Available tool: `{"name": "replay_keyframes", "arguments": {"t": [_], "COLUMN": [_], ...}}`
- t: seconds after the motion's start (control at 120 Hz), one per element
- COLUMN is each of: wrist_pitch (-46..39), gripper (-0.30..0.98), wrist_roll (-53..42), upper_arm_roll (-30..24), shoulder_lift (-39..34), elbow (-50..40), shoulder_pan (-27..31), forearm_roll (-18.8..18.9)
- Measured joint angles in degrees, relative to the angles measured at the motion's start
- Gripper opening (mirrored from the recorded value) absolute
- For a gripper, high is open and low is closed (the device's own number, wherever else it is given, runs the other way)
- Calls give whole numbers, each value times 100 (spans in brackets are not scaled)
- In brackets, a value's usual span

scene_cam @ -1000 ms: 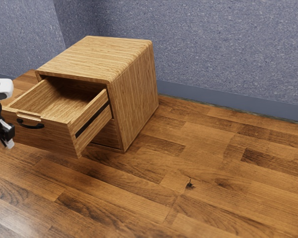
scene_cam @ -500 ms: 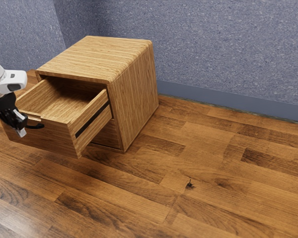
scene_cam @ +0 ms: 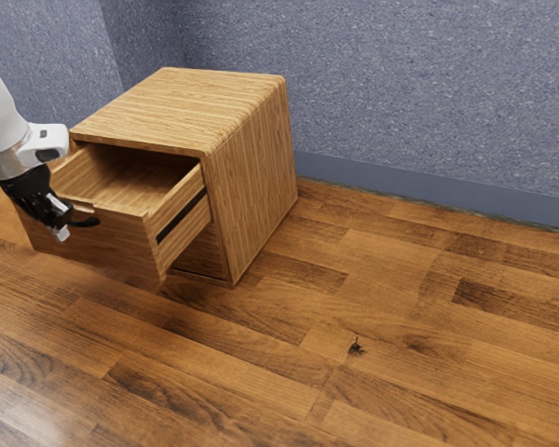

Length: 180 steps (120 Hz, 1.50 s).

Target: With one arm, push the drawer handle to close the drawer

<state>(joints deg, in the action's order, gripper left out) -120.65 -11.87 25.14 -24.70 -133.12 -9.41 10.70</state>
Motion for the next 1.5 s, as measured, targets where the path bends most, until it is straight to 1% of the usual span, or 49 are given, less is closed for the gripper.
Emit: {"name": "replay_keyframes", "arguments": {"t": [0.15, 0.383, 0.708, 1.092, 1.5], "wrist_pitch": [-188, -420, -536, -733, -790], "gripper": [-10, -10, -10, -10, -10], "wrist_roll": [-2, -9, -19, -58, -89], "upper_arm_roll": [73, 115, 114, 122, 102], "shoulder_lift": [334, 685, 1548, 2221, 2609], "elbow": [216, 469, 1252, 1881, 2288], "shoulder_pan": [-113, -138, -275, -204, -149], "forearm_roll": [-84, -253, -585, -663, -866]}}
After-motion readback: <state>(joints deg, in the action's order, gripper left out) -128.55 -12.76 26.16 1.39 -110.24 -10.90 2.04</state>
